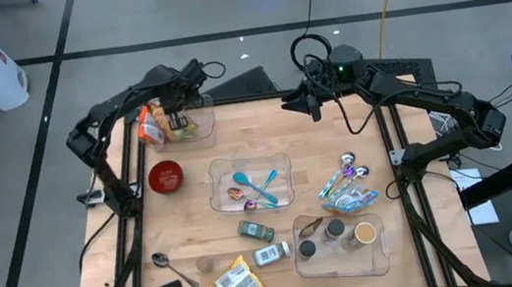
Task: Pick & Place Food Item
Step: Adjust the green noodle pack in the top transparent bin
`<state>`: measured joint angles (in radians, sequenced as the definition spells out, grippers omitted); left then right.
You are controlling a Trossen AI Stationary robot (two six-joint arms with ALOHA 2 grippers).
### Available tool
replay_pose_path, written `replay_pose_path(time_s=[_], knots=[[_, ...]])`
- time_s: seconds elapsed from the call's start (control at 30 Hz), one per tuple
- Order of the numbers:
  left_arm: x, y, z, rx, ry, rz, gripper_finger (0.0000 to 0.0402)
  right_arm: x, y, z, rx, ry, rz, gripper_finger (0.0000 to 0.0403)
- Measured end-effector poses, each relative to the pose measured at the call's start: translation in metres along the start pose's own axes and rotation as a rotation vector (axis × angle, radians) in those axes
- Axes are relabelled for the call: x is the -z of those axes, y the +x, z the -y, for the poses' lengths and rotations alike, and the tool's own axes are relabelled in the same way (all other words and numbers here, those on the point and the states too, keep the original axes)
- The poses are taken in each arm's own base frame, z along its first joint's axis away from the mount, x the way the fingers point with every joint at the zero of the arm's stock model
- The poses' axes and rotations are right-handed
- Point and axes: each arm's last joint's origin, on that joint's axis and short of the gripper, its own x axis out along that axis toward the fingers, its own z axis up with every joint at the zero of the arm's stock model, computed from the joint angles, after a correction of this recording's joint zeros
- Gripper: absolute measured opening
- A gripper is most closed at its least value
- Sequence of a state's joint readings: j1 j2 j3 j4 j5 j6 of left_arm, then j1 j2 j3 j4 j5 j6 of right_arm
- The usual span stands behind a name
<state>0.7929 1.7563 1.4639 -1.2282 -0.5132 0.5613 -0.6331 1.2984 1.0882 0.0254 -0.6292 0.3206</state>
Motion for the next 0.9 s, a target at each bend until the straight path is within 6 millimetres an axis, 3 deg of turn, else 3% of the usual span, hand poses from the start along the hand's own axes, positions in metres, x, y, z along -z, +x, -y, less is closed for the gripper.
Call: replay_pose_path(time_s=[0.33,0.6,0.7,0.9], knots=[[-0.0042,0.0081,-0.0037,-0.092,-0.036,-0.064,0.0018,0.0000,0.0000,0.0000,0.000,-0.001,0.000,0.0162],[-0.0016,0.0095,-0.0018,-0.003,-0.031,-0.047,0.0024,0.0000,0.0000,0.0000,0.000,-0.010,0.000,0.0162],[-0.0011,0.0094,-0.0011,0.008,-0.027,-0.050,0.0044,0.0000,0.0000,0.0000,0.000,-0.015,0.000,0.0162],[-0.0002,0.0093,-0.0017,-0.022,-0.052,-0.071,0.0124,0.0000,0.0000,0.0001,0.003,-0.019,0.001,0.0162]])
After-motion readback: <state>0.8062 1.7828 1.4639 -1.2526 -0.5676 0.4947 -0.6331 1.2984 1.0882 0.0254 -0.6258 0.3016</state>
